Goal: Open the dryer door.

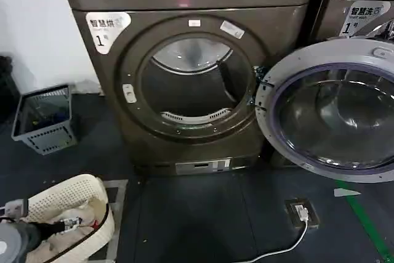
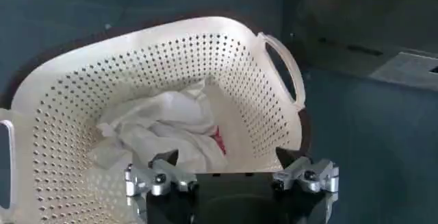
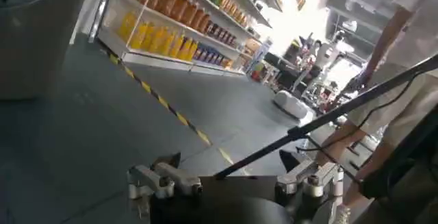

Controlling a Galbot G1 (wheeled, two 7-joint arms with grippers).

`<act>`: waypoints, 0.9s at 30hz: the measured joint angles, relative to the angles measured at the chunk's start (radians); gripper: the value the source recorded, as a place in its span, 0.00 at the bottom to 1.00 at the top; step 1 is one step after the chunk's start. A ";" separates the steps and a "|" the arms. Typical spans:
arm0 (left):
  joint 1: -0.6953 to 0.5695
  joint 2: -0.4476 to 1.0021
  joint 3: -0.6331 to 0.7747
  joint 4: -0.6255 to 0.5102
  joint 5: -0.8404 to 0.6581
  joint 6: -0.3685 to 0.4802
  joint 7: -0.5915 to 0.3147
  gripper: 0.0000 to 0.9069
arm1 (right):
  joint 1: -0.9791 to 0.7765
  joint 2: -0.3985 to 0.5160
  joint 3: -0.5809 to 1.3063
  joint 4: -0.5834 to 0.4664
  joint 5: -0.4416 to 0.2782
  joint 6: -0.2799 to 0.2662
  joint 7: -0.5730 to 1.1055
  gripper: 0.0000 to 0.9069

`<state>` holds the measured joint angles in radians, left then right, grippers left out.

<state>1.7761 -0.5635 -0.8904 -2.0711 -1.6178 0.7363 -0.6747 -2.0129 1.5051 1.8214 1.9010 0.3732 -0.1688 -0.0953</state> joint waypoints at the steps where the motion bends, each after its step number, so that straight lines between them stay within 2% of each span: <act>1: -0.003 0.000 0.000 0.000 -0.003 0.000 -0.001 1.00 | 0.000 0.001 0.000 0.000 0.000 0.000 0.000 1.00; 27: -0.005 0.005 -0.007 0.008 -0.056 0.000 -0.032 1.00 | 0.003 0.005 0.006 0.009 -0.002 0.001 -0.004 1.00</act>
<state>1.7708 -0.5580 -0.8976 -2.0633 -1.6735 0.7364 -0.7067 -2.0098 1.5105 1.8272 1.9098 0.3710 -0.1678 -0.0992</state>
